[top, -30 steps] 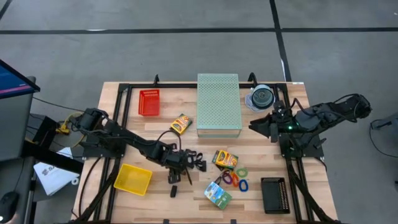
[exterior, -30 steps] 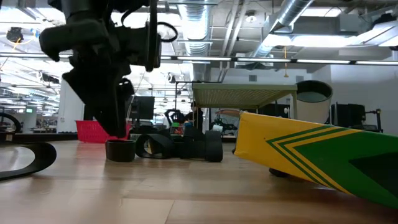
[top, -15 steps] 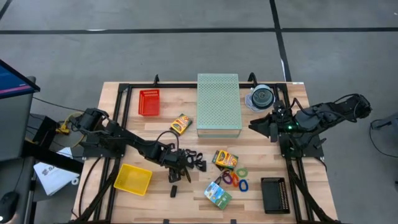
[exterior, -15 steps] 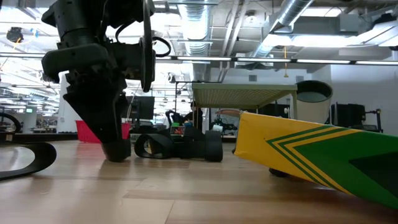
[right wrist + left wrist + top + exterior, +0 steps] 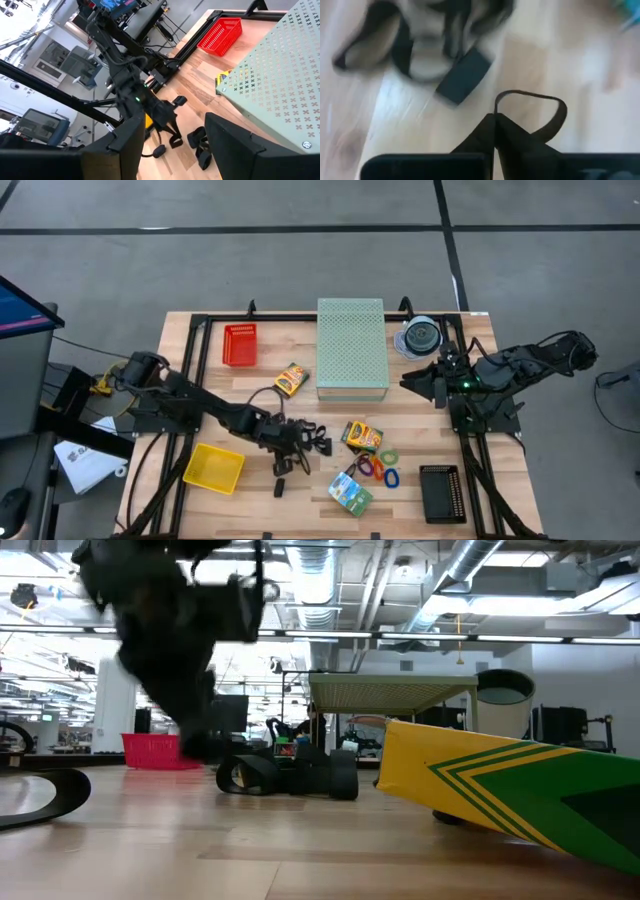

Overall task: Pick & Place Office Desk Supplies
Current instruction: Put the black rubber band into the red bin

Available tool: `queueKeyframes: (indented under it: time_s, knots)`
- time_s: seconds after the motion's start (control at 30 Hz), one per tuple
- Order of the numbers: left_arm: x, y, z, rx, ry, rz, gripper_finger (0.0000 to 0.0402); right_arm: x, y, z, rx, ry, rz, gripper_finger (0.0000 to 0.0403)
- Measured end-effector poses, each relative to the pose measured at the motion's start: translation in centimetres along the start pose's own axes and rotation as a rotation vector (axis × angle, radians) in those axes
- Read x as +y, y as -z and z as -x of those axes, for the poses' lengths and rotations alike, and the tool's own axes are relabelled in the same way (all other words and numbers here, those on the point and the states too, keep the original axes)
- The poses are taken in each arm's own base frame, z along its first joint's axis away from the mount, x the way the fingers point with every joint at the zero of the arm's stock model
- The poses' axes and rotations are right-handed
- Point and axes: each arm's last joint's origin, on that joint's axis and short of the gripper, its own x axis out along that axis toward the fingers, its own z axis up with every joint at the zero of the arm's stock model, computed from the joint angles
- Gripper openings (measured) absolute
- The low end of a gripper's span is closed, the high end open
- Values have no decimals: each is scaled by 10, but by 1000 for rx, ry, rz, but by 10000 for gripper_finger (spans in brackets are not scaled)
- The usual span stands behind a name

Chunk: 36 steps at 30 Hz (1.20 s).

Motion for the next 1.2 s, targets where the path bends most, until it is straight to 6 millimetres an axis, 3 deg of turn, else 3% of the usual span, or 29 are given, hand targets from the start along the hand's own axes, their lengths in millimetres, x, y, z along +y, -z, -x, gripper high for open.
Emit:
queueKeyframes:
  time_s: [0.17, 0.3, 0.43, 0.53, 0.7, 0.87, 1.03, 1.2]
  knots:
    - [11, -24, 48, -230, -39, 162, 1, 0, -1, 0, -7, 2, -11, 202]
    - [32, -45, 102, -523, -107, 326, 1, 0, -1, 0, -20, 11, -11, 202]
    - [62, -60, 152, -779, -195, 391, 1, -1, -1, 0, -33, 19, 0, 202]
    - [94, -62, 171, -841, -370, 439, 1, -1, -2, 0, -49, 31, 7, 202]
    - [159, -58, 180, -769, -651, 579, 0, -2, -3, 0, -61, 42, 12, 202]
    - [212, -42, 174, -533, -782, 658, 0, -3, -5, -2, -75, 54, 4, 202]
    - [243, -15, 161, -212, -844, 796, 0, -4, -7, -3, -80, 62, 0, 202]
    - [259, -13, 150, -151, -838, 818, 0, -6, -9, -4, -94, 77, -2, 202]
